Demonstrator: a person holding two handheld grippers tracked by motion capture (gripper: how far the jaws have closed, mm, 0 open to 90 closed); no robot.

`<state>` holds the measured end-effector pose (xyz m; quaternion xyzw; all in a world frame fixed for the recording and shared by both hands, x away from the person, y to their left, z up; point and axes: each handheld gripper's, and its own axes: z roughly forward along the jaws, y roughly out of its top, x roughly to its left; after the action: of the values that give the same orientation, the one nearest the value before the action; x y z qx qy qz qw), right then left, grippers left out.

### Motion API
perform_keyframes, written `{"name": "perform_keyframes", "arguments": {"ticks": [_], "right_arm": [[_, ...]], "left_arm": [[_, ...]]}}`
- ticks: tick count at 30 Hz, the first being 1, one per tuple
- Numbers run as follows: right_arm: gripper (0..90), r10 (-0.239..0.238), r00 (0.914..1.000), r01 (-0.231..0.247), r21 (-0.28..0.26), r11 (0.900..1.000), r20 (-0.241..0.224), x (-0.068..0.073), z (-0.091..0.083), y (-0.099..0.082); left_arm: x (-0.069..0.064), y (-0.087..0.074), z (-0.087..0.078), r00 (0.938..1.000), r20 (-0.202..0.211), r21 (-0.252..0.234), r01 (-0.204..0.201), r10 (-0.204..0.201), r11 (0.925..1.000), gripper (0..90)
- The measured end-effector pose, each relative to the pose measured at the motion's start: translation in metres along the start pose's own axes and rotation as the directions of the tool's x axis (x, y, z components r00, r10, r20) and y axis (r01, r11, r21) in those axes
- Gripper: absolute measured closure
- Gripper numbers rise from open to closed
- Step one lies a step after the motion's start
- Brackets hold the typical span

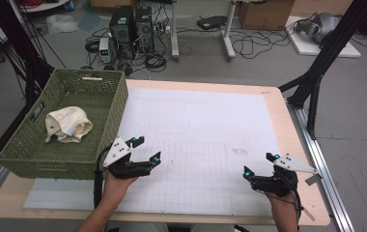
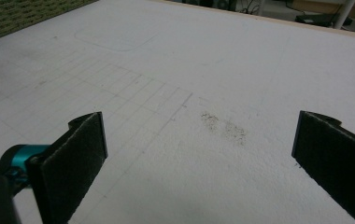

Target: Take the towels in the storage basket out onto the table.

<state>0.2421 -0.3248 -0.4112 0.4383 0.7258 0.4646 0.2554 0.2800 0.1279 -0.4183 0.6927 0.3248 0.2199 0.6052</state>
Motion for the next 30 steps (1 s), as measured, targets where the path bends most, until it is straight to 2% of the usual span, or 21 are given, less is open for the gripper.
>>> {"name": "perform_keyframes", "arguments": {"ticks": [7,10,12,15,26,30], "right_arm": [[2.5,0.012,0.9999,-0.012,-0.005,0.9999,-0.002,-0.004,0.000,-0.001],[2.5,0.022,0.9997,-0.022,-0.004,0.9997,-0.001,-0.004,0.003,-0.001],[2.5,0.019,0.9998,-0.019,-0.005,0.9998,0.003,-0.004,0.003,0.000],[2.4,0.012,0.9999,-0.012,-0.008,0.9999,0.005,-0.003,0.002,0.001],[2.5,0.016,0.9998,-0.016,0.006,0.9999,-0.010,-0.001,0.002,0.000],[2.5,0.019,0.9997,-0.019,0.003,0.9998,-0.016,0.000,0.004,0.000]], "left_arm": [[-0.001,0.000,0.001,0.9999,0.011,0.001,0.010,-0.010,0.9999,18.7],[-0.001,0.001,-0.001,1.0000,0.003,0.018,0.004,-0.004,0.9998,18.6],[0.000,0.002,-0.001,0.9997,0.007,0.021,0.025,-0.025,0.9995,17.8],[-0.001,0.003,-0.002,0.9998,0.010,0.020,0.017,-0.017,0.9997,17.8],[-0.005,0.020,-0.008,0.9960,0.079,0.000,0.042,-0.041,0.9991,17.0],[-0.005,0.027,-0.013,0.9972,0.070,-0.014,0.029,-0.028,0.9995,17.1]]}}
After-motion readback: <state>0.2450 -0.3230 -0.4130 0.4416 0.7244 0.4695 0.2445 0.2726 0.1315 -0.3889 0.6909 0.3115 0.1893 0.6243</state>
